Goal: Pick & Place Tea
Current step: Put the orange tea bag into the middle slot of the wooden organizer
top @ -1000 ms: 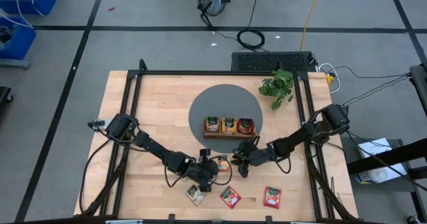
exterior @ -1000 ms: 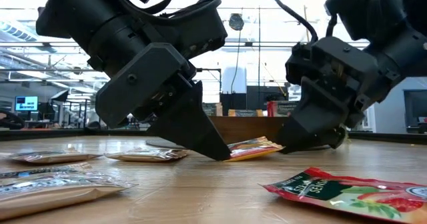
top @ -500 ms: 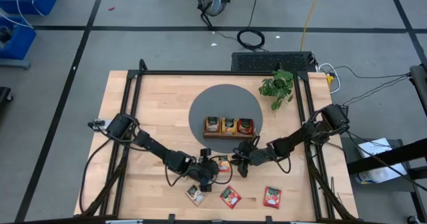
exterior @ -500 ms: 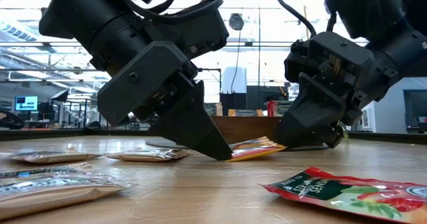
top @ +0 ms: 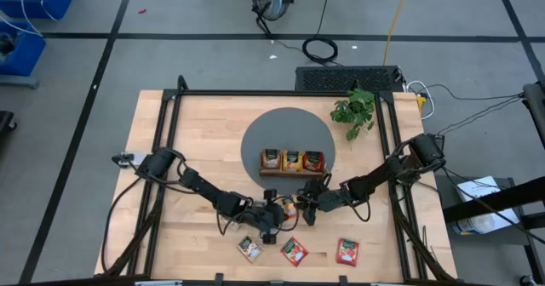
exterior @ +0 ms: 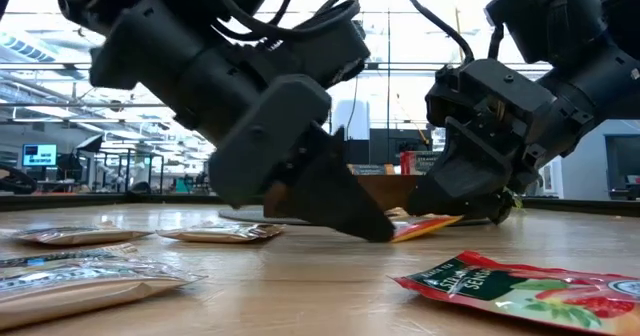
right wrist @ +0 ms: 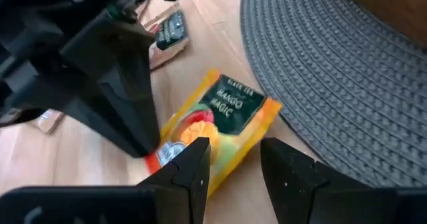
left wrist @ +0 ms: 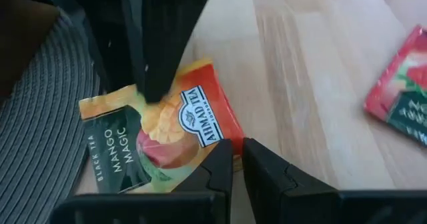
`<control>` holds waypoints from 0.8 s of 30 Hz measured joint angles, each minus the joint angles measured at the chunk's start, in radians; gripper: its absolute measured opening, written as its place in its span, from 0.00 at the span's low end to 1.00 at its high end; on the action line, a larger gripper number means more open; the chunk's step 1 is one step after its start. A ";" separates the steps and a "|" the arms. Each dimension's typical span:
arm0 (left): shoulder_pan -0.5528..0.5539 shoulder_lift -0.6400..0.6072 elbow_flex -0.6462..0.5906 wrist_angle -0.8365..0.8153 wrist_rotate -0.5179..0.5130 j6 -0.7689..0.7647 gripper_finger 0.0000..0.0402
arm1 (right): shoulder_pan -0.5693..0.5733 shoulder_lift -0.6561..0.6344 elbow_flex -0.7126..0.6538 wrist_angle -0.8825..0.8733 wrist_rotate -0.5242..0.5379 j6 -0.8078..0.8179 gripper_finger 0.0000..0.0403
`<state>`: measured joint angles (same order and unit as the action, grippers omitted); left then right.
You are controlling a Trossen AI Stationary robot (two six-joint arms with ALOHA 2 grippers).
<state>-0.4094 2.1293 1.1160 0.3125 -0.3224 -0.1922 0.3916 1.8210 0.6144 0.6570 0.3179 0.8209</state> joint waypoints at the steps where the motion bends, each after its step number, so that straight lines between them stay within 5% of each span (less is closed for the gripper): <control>1: 0.004 0.007 0.000 0.003 0.004 -0.003 0.10 | 0.000 0.008 0.000 0.007 0.001 -0.002 0.31; 10: 0.007 0.011 0.001 -0.018 0.007 -0.035 0.10 | 0.007 0.033 0.001 0.044 0.011 -0.065 0.29; 19: -0.039 -0.016 -0.001 -0.027 0.004 0.092 0.10 | 0.044 0.037 -0.001 0.159 -0.013 -0.205 0.02; 24: -0.067 -0.082 -0.004 -0.095 0.022 0.085 0.10 | 0.057 0.002 -0.002 0.282 -0.075 -0.327 0.03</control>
<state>-0.4767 2.0471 1.1119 0.2173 -0.3001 -0.1071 0.4488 1.8231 0.6129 0.9392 0.2428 0.4935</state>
